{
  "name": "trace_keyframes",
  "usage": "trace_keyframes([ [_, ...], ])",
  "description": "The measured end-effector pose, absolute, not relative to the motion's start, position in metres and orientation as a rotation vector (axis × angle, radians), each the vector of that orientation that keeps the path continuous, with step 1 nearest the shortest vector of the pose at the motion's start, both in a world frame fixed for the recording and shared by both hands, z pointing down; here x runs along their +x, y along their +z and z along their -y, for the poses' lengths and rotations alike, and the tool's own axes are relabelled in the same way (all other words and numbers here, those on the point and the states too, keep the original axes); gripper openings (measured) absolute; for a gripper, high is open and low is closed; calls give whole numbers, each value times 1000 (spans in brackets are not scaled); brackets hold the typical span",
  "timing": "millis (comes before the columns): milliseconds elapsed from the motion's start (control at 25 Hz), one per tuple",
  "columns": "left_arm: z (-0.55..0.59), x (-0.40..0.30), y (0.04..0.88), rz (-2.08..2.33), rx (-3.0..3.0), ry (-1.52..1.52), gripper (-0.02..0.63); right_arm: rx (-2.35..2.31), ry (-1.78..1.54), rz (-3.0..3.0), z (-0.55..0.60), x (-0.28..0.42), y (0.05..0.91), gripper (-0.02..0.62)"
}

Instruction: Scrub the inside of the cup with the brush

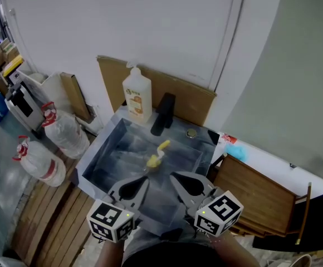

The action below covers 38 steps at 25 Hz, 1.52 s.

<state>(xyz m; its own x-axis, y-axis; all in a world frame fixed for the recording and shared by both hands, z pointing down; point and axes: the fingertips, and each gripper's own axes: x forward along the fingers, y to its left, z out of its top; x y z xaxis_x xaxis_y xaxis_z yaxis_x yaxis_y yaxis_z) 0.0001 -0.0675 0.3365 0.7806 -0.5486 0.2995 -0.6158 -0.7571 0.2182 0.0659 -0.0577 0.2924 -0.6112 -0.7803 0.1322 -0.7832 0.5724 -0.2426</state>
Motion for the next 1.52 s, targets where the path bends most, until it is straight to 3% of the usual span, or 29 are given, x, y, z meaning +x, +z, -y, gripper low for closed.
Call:
trace_keyframes([
  [1520, 60, 4, 346, 891, 2602, 348, 17, 1287, 458, 2720, 52, 65, 312, -3],
])
